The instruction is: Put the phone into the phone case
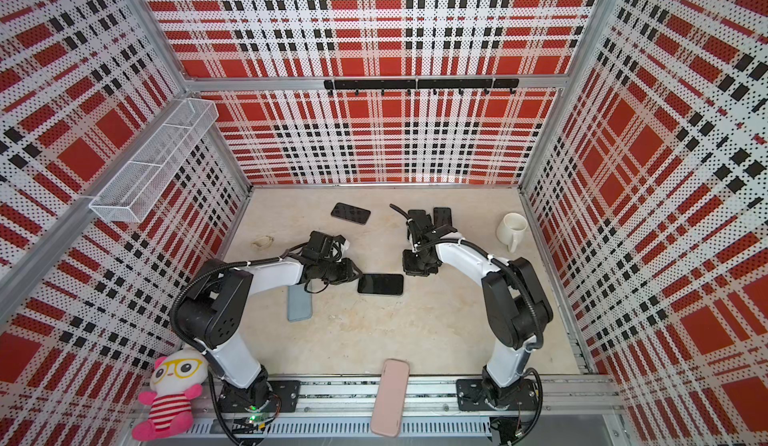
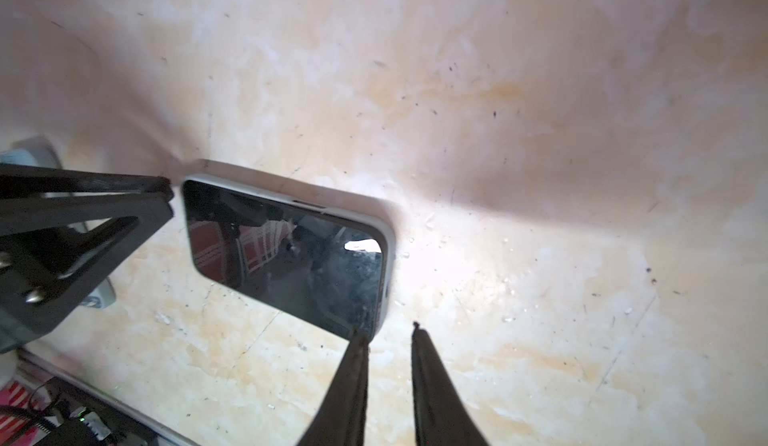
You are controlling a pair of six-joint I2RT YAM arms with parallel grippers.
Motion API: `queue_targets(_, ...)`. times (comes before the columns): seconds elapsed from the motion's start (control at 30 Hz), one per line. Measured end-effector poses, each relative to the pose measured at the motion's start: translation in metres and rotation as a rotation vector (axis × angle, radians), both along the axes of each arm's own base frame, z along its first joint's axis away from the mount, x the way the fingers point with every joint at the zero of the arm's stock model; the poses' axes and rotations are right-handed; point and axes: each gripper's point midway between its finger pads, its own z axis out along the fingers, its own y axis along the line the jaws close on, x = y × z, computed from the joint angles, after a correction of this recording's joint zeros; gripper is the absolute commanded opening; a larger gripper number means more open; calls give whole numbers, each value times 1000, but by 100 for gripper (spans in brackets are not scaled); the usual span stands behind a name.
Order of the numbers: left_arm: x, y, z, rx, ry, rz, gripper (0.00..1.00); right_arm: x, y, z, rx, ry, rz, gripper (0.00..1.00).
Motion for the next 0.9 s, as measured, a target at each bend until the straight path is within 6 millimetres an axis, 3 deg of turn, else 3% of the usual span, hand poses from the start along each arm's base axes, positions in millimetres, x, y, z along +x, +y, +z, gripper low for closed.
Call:
queue_targets(0.3,-3,5,-4,64,-14,-1,35,-35,2,-38,14,83,21,20)
queue_targets(0.6,-15,-4,-8,95,-7,-42,34,-34,20,-50,60,91,35,18)
queue_targets(0.9,-21,-11,-12,102,-2,-66,29,-32,21,-51,39,110,23,13)
